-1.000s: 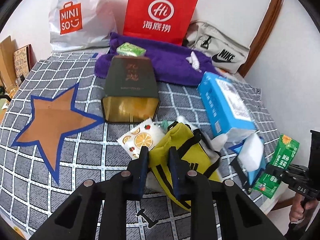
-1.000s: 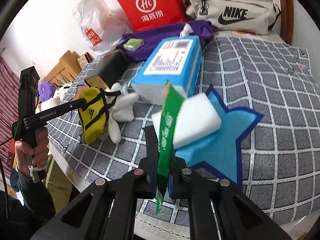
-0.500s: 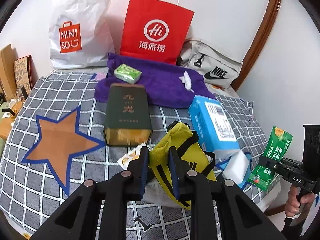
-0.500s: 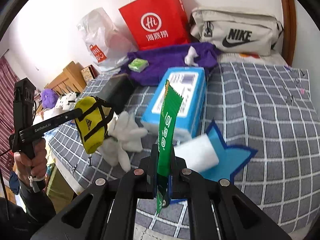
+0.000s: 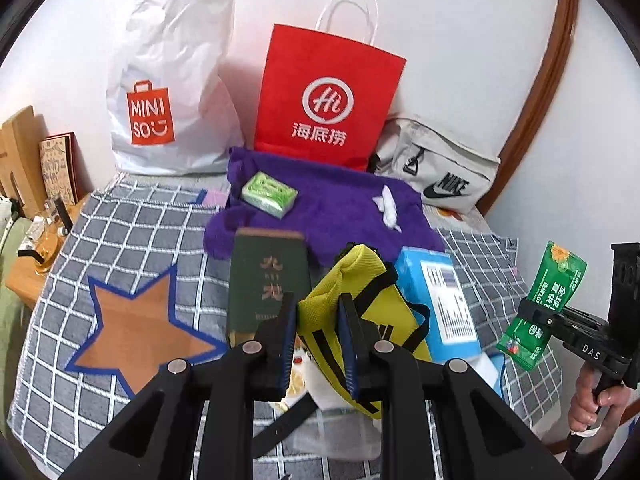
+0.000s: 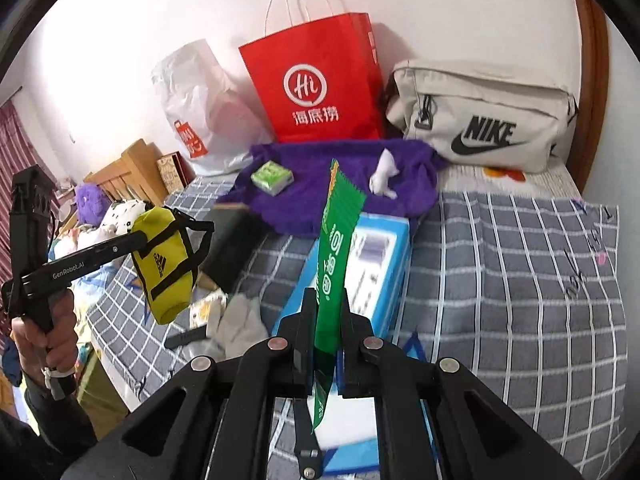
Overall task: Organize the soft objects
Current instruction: 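Carry the yellow pouch and green packet over the purple towel with both tools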
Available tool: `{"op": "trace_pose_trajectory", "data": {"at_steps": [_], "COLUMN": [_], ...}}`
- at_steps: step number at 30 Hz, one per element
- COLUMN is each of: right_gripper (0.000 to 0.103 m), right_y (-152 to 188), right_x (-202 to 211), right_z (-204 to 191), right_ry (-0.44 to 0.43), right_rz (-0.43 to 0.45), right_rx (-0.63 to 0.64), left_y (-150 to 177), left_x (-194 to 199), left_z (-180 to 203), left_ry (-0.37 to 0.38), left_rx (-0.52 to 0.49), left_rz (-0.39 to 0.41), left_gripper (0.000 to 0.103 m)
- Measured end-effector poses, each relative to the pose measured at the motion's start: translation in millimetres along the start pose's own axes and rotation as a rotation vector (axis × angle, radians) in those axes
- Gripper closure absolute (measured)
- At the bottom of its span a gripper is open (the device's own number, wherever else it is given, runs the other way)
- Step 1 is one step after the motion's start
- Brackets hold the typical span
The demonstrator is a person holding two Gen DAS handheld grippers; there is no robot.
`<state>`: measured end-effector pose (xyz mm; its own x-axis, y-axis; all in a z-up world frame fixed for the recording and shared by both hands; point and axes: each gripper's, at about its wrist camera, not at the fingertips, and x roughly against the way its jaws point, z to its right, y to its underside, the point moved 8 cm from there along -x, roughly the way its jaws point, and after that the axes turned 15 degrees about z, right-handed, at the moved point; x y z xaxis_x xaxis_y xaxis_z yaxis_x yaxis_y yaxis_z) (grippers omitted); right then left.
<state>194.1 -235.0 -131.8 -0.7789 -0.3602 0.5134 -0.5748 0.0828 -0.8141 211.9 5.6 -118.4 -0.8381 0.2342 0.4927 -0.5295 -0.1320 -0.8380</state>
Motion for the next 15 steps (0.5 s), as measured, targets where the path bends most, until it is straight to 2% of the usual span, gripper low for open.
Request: {"op": "trace_pose_trajectory", "data": {"at_steps": [15], "right_gripper": [0.095], "right_y": [-59.2], "right_x": [-52.3], "right_z": [2.3], "right_ry": [-0.038], "right_rz": [0.037], "right_rx": [0.016], "left_y": [-52.6], "left_x": [-39.6], "left_z": [-15.3], "left_ry": [-0.061], "left_rx": [0.036], "left_rz": [0.048], "left_gripper": [0.083]}}
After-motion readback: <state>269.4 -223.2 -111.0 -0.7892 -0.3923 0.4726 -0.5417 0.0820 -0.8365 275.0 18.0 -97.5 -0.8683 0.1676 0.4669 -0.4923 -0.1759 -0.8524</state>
